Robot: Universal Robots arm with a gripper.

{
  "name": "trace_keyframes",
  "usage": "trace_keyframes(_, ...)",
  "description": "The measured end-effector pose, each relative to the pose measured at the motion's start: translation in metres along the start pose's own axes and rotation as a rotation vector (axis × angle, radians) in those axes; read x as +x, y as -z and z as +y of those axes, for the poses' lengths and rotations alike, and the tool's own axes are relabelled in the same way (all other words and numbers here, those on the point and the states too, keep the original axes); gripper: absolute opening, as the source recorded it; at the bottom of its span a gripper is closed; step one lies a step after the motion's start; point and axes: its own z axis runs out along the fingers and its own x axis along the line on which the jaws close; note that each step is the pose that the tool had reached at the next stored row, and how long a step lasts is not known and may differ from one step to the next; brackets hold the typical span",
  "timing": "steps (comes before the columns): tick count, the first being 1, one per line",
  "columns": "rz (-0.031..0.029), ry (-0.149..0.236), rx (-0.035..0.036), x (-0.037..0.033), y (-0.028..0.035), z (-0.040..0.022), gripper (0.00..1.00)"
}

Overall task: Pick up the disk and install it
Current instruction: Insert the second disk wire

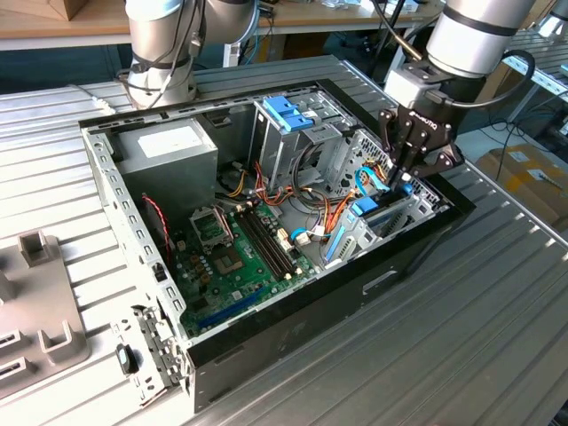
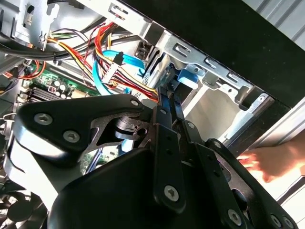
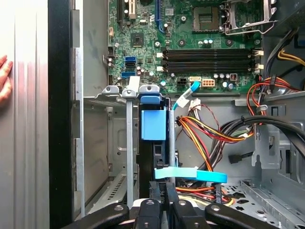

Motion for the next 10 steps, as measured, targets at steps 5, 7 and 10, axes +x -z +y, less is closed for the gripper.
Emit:
trace_keyframes(5, 0.0002, 0.000, 0.0000, -0.0001, -0.0027, 0.0000, 0.16)
trace_keyframes(7, -0.0001, 0.000, 0.0000, -0.0002, -0.0037, -0.0001, 0.16)
trace_keyframes(10, 0.0002, 0.000, 0.0000, -0.0003, -0.0044, -0.0001, 0.16)
